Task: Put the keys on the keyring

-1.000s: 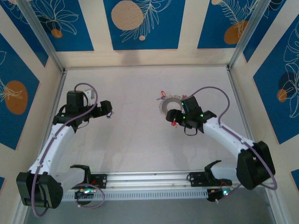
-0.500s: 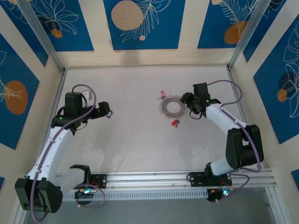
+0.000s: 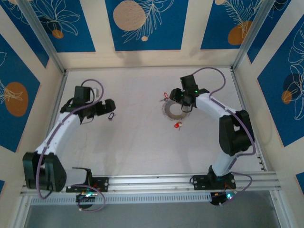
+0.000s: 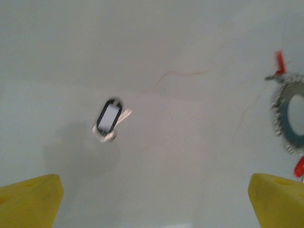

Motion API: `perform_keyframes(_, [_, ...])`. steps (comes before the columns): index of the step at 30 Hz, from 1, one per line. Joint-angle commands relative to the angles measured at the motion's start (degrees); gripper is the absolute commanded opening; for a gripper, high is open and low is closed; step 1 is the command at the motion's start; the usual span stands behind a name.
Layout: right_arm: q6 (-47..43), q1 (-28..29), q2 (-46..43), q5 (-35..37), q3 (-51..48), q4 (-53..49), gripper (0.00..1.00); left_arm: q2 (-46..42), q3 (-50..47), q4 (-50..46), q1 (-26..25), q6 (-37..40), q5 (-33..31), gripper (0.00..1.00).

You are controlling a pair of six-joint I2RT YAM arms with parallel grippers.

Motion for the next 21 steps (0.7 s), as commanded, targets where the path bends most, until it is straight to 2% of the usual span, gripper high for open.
perform_keyframes(1, [-1.8,3.6,2.4,4.4,5.2,-7.1,0.53,5.0,10.2,0.2,-3.6,0.1,-0.1,1.00])
perform_keyframes(4, [-3.5,4.5,5.5,3.1,8.5,-8.4,0.52,8.0,13.4,0.2,-6.6,4.5,-0.6,1.00])
perform_keyframes(9, [-4.4,3.4,9.4,-1.4,11.1,-7.9,0.43,5.1,4.8,6.3,-9.5,7.4,-1.3,1.00])
perform_keyframes(12, [-1.6,3.1,10.2,0.5,11.4,-8.7,0.44,4.8,5.6,4.5,-12.2,9.9,-5.0,1.00])
perform_keyframes(18, [5.0,4.5,15.4,4.5,16.1,-17.4,0.36,2.3,5.3,5.2,-13.6,10.3,-6.5,1.00])
perform_keyframes(21, [5.4,4.1,16.3,1.9,16.0,-16.1,0.38,0.7,3.8,6.6,-13.7,10.2,-8.2,1.00])
